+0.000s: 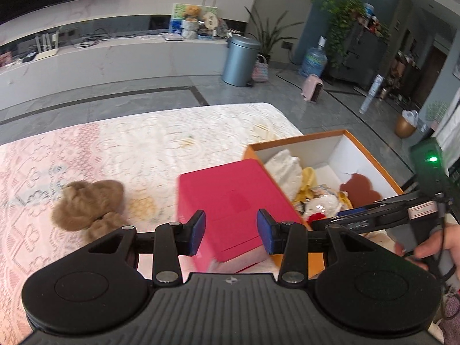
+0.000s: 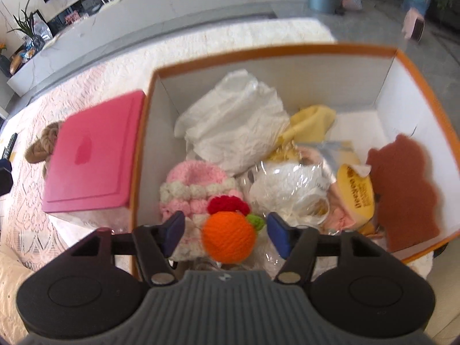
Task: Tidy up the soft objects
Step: 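Carry the hat and crocheted fruit into the orange box and open both tools, then move both tools back toward the brown plush toy and clear funnel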
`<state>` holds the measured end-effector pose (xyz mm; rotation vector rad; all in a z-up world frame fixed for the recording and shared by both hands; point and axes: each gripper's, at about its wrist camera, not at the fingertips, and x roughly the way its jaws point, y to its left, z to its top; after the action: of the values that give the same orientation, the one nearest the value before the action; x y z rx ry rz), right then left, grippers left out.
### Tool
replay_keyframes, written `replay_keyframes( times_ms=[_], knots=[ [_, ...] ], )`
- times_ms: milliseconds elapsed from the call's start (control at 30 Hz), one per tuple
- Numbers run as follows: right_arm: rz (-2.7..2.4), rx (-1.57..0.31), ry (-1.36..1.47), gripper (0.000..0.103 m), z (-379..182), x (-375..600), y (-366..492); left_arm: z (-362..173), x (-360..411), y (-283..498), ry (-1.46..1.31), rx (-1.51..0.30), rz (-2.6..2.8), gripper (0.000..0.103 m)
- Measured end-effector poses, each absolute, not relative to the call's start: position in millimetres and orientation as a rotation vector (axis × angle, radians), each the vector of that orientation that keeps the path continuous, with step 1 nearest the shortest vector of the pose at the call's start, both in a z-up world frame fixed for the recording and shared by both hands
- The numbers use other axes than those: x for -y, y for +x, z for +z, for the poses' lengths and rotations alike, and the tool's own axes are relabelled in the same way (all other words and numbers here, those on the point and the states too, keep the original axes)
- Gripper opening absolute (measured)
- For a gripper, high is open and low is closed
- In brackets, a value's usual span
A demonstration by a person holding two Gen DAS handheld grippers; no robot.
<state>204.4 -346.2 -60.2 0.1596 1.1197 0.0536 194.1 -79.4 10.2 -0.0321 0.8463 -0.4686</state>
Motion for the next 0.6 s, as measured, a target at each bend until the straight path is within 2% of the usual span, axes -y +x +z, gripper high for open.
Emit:
replay_keyframes(
  times_ms=[333,533,600],
  knots=[
    [0.164,-0.834,0.049,0.064,-2,275,151,2,-3,155,-0.110,-0.816,-0.337,0.048],
    [0.320,-0.744,0.004,0.064,-4,206,126,-22,-46,136,-0.141,-0.843,-0.230,0.046],
    [0.366,-0.757,-0.026,0.067,-15,181,124,-31,-57,132,-0.160,-0.854,-0.207,0.045]
  ],
)
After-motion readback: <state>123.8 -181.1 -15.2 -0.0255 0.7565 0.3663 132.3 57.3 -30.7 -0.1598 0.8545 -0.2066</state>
